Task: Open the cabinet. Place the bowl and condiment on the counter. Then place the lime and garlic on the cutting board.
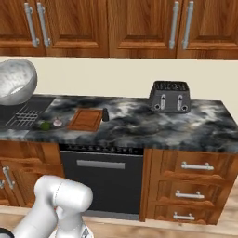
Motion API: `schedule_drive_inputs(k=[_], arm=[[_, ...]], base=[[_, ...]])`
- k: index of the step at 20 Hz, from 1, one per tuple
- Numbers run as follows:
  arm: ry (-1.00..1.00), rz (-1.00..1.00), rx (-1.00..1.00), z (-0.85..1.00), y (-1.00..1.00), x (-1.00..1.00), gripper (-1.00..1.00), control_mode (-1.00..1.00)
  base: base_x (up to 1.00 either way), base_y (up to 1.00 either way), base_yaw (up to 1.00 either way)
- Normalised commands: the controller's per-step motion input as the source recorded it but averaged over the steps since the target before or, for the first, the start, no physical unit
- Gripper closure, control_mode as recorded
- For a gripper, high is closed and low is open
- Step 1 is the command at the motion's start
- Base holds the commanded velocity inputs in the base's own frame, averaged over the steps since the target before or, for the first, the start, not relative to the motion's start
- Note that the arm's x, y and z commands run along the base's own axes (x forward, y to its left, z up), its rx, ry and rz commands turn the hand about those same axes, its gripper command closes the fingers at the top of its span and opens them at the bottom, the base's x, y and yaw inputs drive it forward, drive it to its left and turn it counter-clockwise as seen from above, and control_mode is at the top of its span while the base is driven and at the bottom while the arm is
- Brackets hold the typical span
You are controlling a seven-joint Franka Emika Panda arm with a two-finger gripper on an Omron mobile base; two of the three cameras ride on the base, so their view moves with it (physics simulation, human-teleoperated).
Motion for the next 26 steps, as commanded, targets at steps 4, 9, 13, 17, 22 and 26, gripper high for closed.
schedule_drive_inputs(k=[4, 9, 13, 17, 22, 26], arm=[[0.0, 0.0, 0.0, 0.0, 0.0, 0.0, 1.0, 1.0], [0.0, 0.0, 0.0, 0.0, 0.0, 0.0, 1.0, 1.0], [0.0, 0.0, 0.0, 0.0, 0.0, 0.0, 1.0, 1.0], [0.0, 0.0, 0.0, 0.0, 0.0, 0.0, 1.0, 1.0], [0.0, 0.0, 0.0, 0.0, 0.0, 0.0, 1.0, 1.0], [0.0, 0.0, 0.0, 0.0, 0.0, 0.0, 1.0, 1.0]], base=[[0.55, -0.3, 0.18], [0.51, -0.24, 0.17], [0.46, -0.22, 0.16], [0.37, -0.26, 0.12], [0.36, -0.18, 0.09], [0.39, -0.11, 0.09]])
